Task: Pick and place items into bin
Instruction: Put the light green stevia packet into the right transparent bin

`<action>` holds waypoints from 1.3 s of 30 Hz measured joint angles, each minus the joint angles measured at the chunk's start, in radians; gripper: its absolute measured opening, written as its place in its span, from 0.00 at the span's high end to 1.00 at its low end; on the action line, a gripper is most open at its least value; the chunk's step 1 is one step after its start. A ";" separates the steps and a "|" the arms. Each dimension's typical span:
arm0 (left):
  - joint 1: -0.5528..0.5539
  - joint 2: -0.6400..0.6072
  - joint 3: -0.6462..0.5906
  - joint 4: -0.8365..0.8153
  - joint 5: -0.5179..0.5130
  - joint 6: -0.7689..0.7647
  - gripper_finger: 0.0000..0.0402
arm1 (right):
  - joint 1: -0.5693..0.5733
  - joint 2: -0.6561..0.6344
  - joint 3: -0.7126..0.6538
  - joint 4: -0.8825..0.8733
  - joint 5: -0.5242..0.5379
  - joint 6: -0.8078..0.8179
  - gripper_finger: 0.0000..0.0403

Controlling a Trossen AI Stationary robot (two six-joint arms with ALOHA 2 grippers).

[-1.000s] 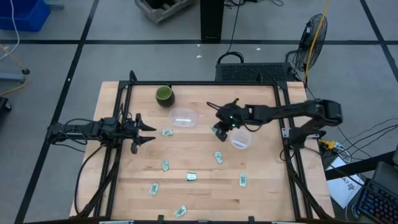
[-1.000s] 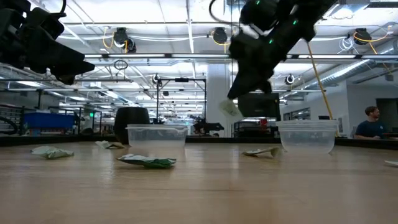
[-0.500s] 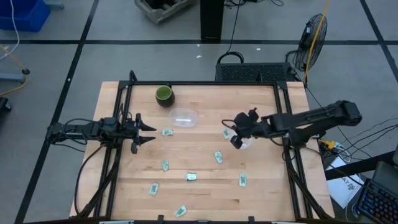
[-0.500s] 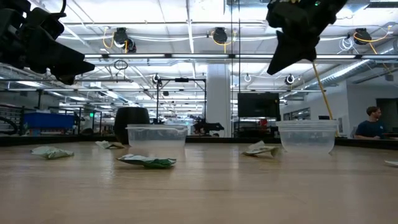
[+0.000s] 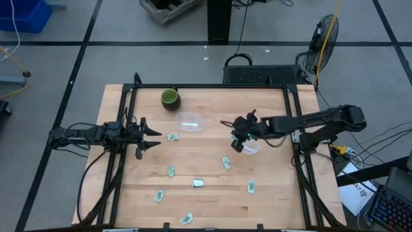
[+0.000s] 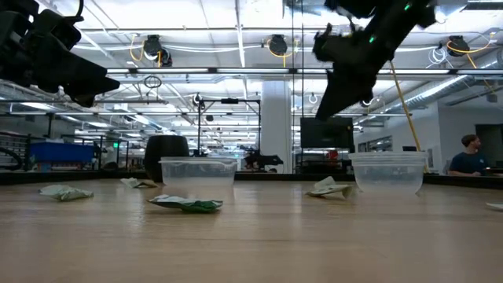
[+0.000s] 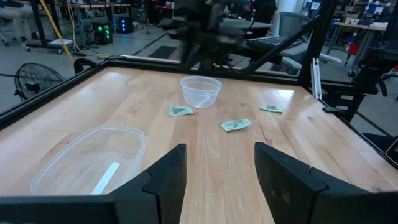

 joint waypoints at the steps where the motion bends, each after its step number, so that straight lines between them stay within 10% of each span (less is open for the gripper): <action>1: 0.000 0.000 0.000 0.000 0.000 0.000 0.52 | -0.028 0.016 0.000 -0.002 -0.008 -0.012 0.86; 15: 0.000 0.000 0.000 0.002 0.000 0.000 0.52 | -0.360 0.172 0.000 -0.003 -0.426 -0.116 0.54; 39: 0.000 0.000 0.000 0.000 0.000 0.000 0.52 | -0.350 0.321 0.003 0.004 -0.560 -0.099 0.53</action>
